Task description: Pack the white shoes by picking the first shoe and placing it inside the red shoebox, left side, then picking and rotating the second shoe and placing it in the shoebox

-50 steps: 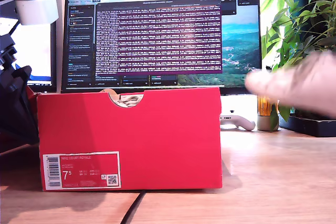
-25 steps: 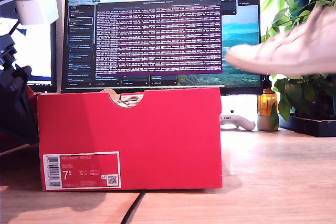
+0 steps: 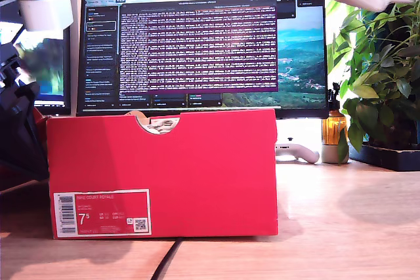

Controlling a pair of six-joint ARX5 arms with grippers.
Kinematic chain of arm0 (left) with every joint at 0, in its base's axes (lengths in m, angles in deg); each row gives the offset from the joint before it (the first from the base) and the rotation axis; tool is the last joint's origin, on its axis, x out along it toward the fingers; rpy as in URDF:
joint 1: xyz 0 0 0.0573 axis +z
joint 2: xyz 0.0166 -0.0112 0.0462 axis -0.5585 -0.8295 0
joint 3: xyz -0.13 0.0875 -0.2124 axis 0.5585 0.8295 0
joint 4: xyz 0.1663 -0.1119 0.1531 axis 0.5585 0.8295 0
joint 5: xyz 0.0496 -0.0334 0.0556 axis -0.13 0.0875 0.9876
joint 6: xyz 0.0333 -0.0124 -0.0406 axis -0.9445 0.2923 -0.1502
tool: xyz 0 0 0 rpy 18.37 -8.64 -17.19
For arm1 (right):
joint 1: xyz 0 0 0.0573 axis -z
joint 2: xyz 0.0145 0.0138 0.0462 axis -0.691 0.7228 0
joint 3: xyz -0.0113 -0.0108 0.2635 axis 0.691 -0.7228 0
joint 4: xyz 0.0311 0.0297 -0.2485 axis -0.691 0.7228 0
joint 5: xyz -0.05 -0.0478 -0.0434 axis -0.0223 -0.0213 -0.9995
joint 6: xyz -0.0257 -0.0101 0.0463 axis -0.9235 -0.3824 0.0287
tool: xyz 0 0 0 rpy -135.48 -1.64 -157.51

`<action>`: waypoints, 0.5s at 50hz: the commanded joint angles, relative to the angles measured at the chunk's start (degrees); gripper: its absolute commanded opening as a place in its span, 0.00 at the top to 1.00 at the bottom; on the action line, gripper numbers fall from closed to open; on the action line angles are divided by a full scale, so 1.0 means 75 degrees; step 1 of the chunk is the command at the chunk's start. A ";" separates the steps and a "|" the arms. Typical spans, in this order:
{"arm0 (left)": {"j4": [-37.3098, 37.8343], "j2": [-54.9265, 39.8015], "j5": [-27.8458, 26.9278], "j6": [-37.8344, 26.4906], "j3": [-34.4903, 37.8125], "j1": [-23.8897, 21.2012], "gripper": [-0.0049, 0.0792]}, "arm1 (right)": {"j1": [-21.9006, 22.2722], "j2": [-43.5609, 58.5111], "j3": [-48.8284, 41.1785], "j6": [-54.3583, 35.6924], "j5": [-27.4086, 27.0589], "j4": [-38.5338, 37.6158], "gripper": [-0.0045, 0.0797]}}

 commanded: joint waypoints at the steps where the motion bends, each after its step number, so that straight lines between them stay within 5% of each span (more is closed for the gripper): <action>1: -0.0154 -0.0079 -0.0038 0.0047 -0.0073 -0.0020 0.96 | -0.0405 0.0047 0.0047 -0.0023 0.0152 -0.0379 0.96; 25: -0.0154 -0.0079 -0.0038 0.0047 -0.0073 -0.0020 0.96 | -0.2390 0.1329 0.0082 -0.0848 -0.0047 -0.2387 0.96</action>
